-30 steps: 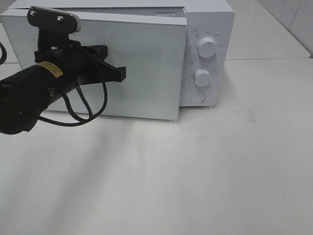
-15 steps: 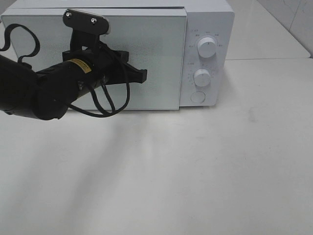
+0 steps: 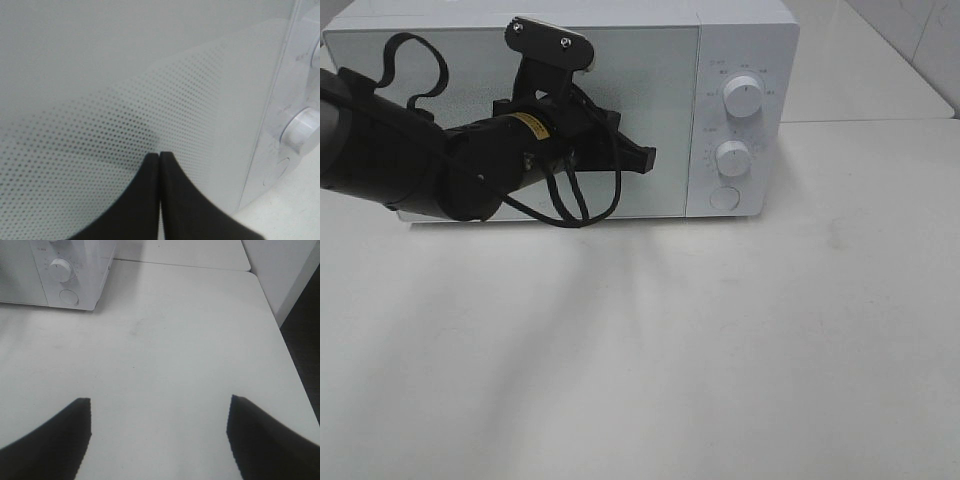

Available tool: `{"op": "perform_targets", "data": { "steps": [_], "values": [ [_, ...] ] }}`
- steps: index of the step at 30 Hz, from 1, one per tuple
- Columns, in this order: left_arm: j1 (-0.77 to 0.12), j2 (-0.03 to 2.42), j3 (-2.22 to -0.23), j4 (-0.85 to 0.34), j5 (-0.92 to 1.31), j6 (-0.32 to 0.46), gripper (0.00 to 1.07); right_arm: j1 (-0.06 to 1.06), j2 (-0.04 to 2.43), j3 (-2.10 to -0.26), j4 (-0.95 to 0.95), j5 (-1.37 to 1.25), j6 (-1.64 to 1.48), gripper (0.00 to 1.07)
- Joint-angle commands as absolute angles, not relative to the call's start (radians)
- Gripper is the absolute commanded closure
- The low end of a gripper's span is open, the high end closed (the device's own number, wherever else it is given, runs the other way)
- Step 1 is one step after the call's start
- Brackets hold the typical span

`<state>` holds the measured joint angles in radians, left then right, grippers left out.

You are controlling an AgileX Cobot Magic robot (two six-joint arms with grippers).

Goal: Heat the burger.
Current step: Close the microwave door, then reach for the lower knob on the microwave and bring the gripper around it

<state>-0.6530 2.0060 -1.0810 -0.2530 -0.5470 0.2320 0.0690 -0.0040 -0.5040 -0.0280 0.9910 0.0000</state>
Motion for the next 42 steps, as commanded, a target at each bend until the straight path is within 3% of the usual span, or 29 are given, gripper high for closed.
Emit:
{"op": "perform_targets", "data": {
  "steps": [1,4,19,20,23,25,26,27,28,29,30,32,38,40,42],
  "values": [
    [-0.617,2.007,-1.134,-0.338,-0.669,0.241,1.07,0.059,-0.035,-0.502,-0.032,0.993,0.000,0.35],
    [-0.617,2.001,-1.135,-0.327,-0.659,0.268,1.07,0.059,-0.035,-0.502,-0.032,0.993,0.000,0.35],
    [-0.675,1.882,-1.133,-0.356,-0.183,0.267,1.03,0.059,-0.035,-0.502,-0.032,0.993,0.000,0.35],
    [-0.675,1.864,-1.133,-0.371,-0.093,0.267,0.97,0.059,-0.035,-0.502,-0.032,0.993,0.000,0.35],
    [-0.675,1.853,-1.133,-0.373,-0.056,0.266,0.92,0.059,-0.035,-0.502,-0.032,0.993,0.000,0.35],
    [-0.675,1.823,-1.133,-0.368,0.086,0.266,0.72,0.059,-0.035,-0.502,-0.032,0.993,0.000,0.35],
    [-0.675,1.804,-1.133,-0.367,0.187,0.265,0.52,0.059,-0.035,-0.502,-0.032,0.993,0.000,0.35],
    [-0.675,1.804,-1.133,-0.367,0.187,0.265,0.52,0.059,-0.035,-0.502,-0.032,0.993,0.000,0.35],
    [-0.675,1.796,-1.133,-0.367,0.233,0.261,0.40,0.059,-0.035,-0.502,-0.032,0.993,0.000,0.35],
    [-0.675,1.796,-1.133,-0.367,0.233,0.261,0.40,0.059,-0.035,-0.502,-0.032,0.993,0.000,0.35],
    [-0.675,1.778,-1.133,-0.366,0.310,0.246,0.19,0.059,-0.035,-0.502,-0.032,0.993,0.000,0.35],
    [-0.675,1.748,-1.133,-0.357,0.415,0.236,0.05,0.059,-0.035,-0.502,-0.032,0.993,0.000,0.35],
    [-0.675,1.713,-1.133,-0.310,0.525,0.236,0.06,0.059,-0.035,-0.502,-0.032,0.993,0.000,0.35],
    [-0.673,1.673,-1.133,-0.206,0.659,0.222,0.06,0.059,-0.035,-0.502,-0.032,0.993,0.000,0.35],
    [-0.673,1.666,-1.133,-0.188,0.698,0.208,0.06,0.059,-0.035,-0.502,-0.032,0.993,0.000,0.35]
  ]
}}
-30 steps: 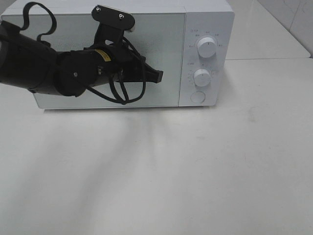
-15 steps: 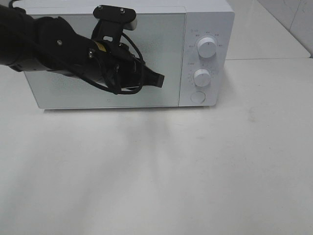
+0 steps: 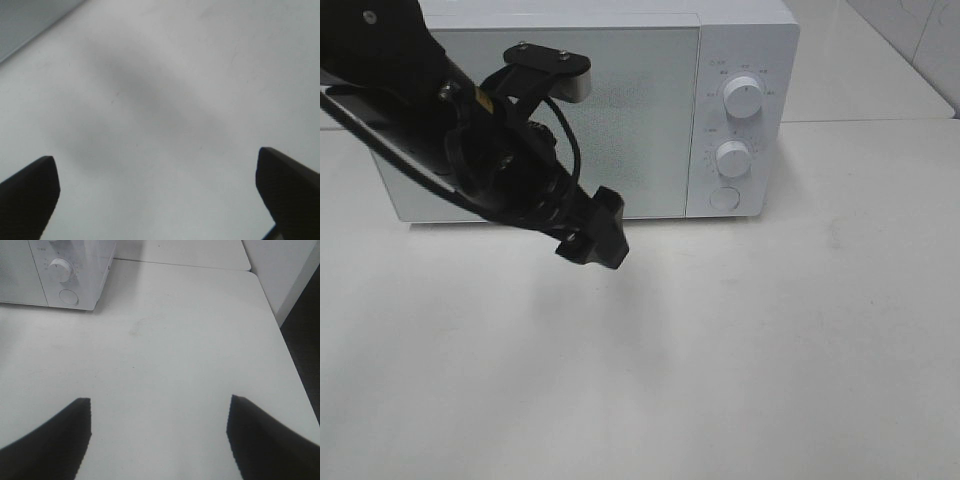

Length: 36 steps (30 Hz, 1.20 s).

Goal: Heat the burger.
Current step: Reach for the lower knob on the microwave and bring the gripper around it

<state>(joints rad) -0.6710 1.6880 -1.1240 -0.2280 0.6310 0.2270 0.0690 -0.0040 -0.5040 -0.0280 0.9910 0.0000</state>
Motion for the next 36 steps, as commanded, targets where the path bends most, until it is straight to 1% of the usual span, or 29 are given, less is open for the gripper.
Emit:
{"op": "perform_targets", "data": {
  "steps": [1,2,4,5,7,8,9,11,13,14,15,17,18,20,21,22,23,25,26,27,28,29,30,31,32,33,34,35,36],
  "values": [
    [-0.673,1.666,-1.133,-0.188,0.698,0.208,0.06,0.059,-0.035,-0.502,-0.032,0.993,0.000,0.35],
    [-0.667,1.653,-1.133,-0.157,0.779,0.181,0.06,0.059,-0.035,-0.502,-0.032,0.993,0.000,0.35],
    [-0.645,1.643,-1.133,-0.152,0.871,0.165,0.06,0.059,-0.035,-0.502,-0.032,0.993,0.000,0.35],
    [-0.645,1.643,-1.133,-0.152,0.871,0.165,0.06,0.059,-0.035,-0.502,-0.032,0.993,0.000,0.35],
    [-0.603,1.636,-1.133,-0.159,0.939,0.165,0.06,0.059,-0.035,-0.502,-0.032,0.993,0.000,0.35],
    [-0.603,1.636,-1.133,-0.159,0.939,0.165,0.06,0.059,-0.035,-0.502,-0.032,0.993,0.000,0.35],
    [-0.565,1.636,-1.133,-0.164,0.981,0.165,0.06,0.059,-0.035,-0.502,-0.032,0.993,0.000,0.35],
    [-0.544,1.636,-1.133,-0.167,0.999,0.165,0.06,0.059,-0.035,-0.502,-0.032,0.993,0.000,0.35],
    [-0.489,1.632,-1.133,-0.175,1.042,0.165,0.06,0.059,-0.035,-0.502,-0.032,0.993,0.000,0.35],
    [-0.489,1.632,-1.133,-0.175,1.042,0.165,0.06,0.059,-0.035,-0.502,-0.032,0.993,0.000,0.35],
    [-0.456,1.618,-1.133,-0.185,1.066,0.165,0.06,0.059,-0.035,-0.502,-0.032,0.993,0.000,0.35],
    [-0.441,1.609,-1.133,-0.190,1.074,0.165,0.06,0.059,-0.035,-0.502,-0.032,0.993,0.000,0.35],
    [-0.401,1.586,-1.133,-0.200,1.095,0.163,0.06,0.059,-0.035,-0.502,-0.032,0.993,0.000,0.35],
    [-0.381,1.573,-1.133,-0.201,1.108,0.161,0.06,0.059,-0.035,-0.502,-0.032,0.993,0.000,0.35],
    [-0.340,1.543,-1.133,-0.200,1.134,0.161,0.06,0.059,-0.035,-0.502,-0.032,0.993,0.000,0.35],
    [-0.318,1.527,-1.133,-0.195,1.147,0.163,0.06,0.059,-0.035,-0.502,-0.032,0.993,0.000,0.35],
    [-0.318,1.527,-1.133,-0.195,1.147,0.163,0.06,0.059,-0.035,-0.502,-0.032,0.993,0.000,0.35],
    [-0.255,1.481,-1.133,-0.185,1.184,0.174,0.06,0.059,-0.035,-0.502,-0.032,0.993,0.000,0.35],
    [-0.255,1.481,-1.133,-0.185,1.184,0.174,0.06,0.059,-0.035,-0.502,-0.032,0.993,0.000,0.35],
    [-0.206,1.452,-1.133,-0.180,1.206,0.188,0.06,0.059,-0.035,-0.502,-0.032,0.993,0.000,0.35],
    [-0.206,1.452,-1.133,-0.180,1.206,0.188,0.06,0.059,-0.035,-0.502,-0.032,0.993,0.000,0.35],
    [-0.185,1.438,-1.133,-0.173,1.216,0.188,0.06,0.059,-0.035,-0.502,-0.032,0.993,0.000,0.35],
    [-0.130,1.405,-1.133,-0.159,1.229,0.182,0.06,0.059,-0.035,-0.502,-0.032,0.993,0.000,0.35],
    [-0.130,1.405,-1.133,-0.159,1.229,0.182,0.06,0.059,-0.035,-0.502,-0.032,0.993,0.000,0.35],
    [-0.107,1.388,-1.133,-0.162,1.230,0.179,0.06,0.059,-0.035,-0.502,-0.032,0.993,0.000,0.35],
    [-0.053,1.354,-1.133,-0.178,1.235,0.177,0.06,0.059,-0.035,-0.502,-0.032,0.993,0.000,0.35],
    [-0.030,1.341,-1.133,-0.185,1.239,0.177,0.06,0.059,-0.035,-0.502,-0.032,0.993,0.000,0.35],
    [-0.030,1.341,-1.133,-0.185,1.239,0.177,0.06,0.059,-0.035,-0.502,-0.032,0.993,0.000,0.35],
    [0.001,1.311,-1.133,-0.189,1.247,0.177,0.06,0.059,-0.035,-0.502,-0.032,0.993,0.000,0.35]
  ]
}}
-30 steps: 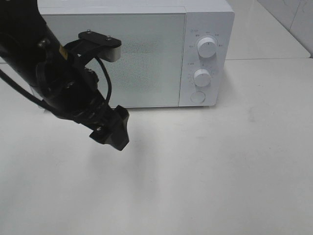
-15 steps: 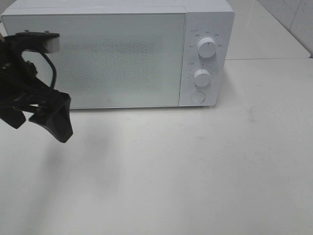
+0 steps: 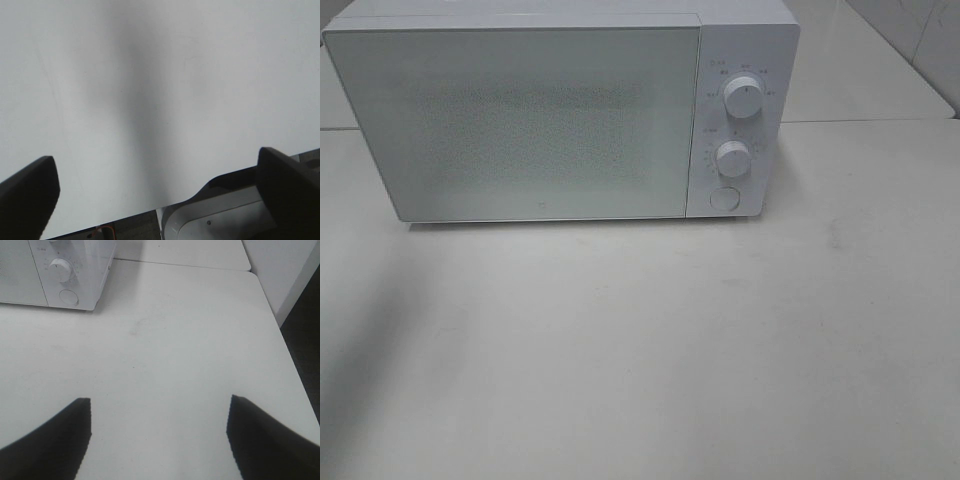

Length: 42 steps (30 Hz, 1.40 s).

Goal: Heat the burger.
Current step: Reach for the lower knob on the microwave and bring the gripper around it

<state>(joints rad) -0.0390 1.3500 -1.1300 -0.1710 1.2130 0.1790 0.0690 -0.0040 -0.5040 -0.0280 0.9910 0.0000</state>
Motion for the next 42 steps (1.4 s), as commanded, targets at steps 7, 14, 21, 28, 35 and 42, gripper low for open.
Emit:
{"op": "perform_targets", "data": {
  "steps": [7,14,21,28,35,42],
  "values": [
    [0.020,1.190,-1.133,-0.177,1.292,0.177,0.06,0.059,-0.035,-0.502,-0.032,0.993,0.000,0.35],
    [0.020,1.054,-1.133,-0.150,1.297,0.164,0.06,0.059,-0.035,-0.502,-0.032,0.993,0.000,0.35],
    [0.020,0.898,-0.959,-0.125,1.240,0.157,0.06,0.059,-0.035,-0.502,-0.032,0.993,0.000,0.35],
    [0.020,0.753,-0.791,-0.126,1.173,0.158,0.06,0.059,-0.035,-0.502,-0.032,0.993,0.000,0.35],
    [0.020,0.547,-0.664,-0.124,1.143,0.160,0.06,0.059,-0.035,-0.502,-0.032,0.993,0.000,0.35],
    [0.020,0.305,-0.560,-0.116,1.148,0.160,0.06,0.059,-0.035,-0.502,-0.032,0.993,0.000,0.35]
  ]
}}
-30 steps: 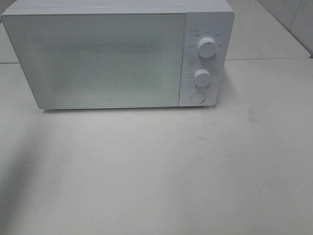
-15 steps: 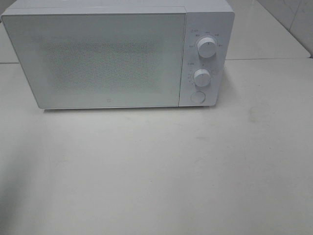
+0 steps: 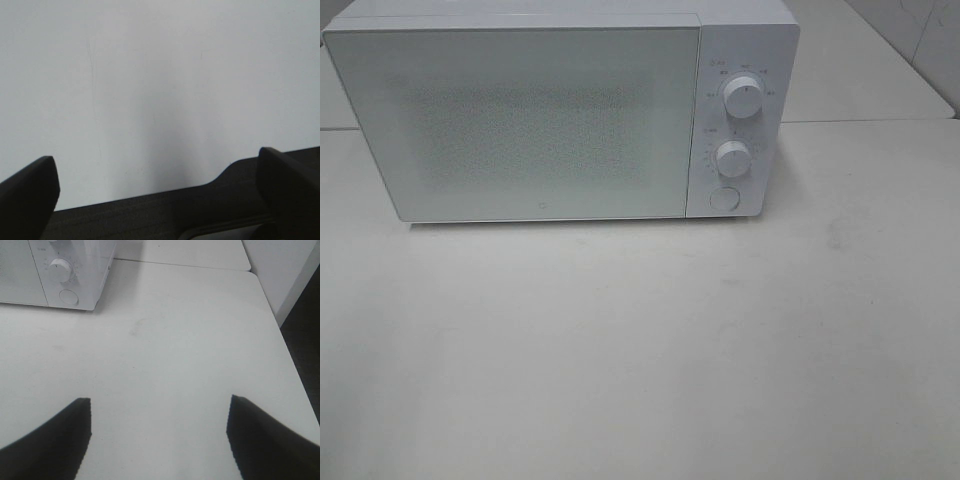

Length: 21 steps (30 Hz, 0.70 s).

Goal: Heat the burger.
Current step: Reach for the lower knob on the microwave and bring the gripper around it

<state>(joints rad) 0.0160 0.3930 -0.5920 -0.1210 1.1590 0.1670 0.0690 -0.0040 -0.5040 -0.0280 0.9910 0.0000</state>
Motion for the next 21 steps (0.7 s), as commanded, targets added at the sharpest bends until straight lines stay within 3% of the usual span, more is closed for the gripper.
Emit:
{"op": "perform_targets", "data": {
  "steps": [1,11,21],
  "values": [
    [0.020,0.274,-0.552,-0.113,1.148,0.160,0.06,0.059,-0.035,-0.502,-0.032,0.993,0.000,0.35],
    [0.020,-0.014,-0.520,-0.142,1.078,0.153,0.06,0.059,-0.035,-0.502,-0.032,0.993,0.000,0.35],
    [0.020,-0.030,-0.520,-0.143,1.078,0.153,0.06,0.059,-0.035,-0.502,-0.032,0.993,0.000,0.35]
  ]
}}
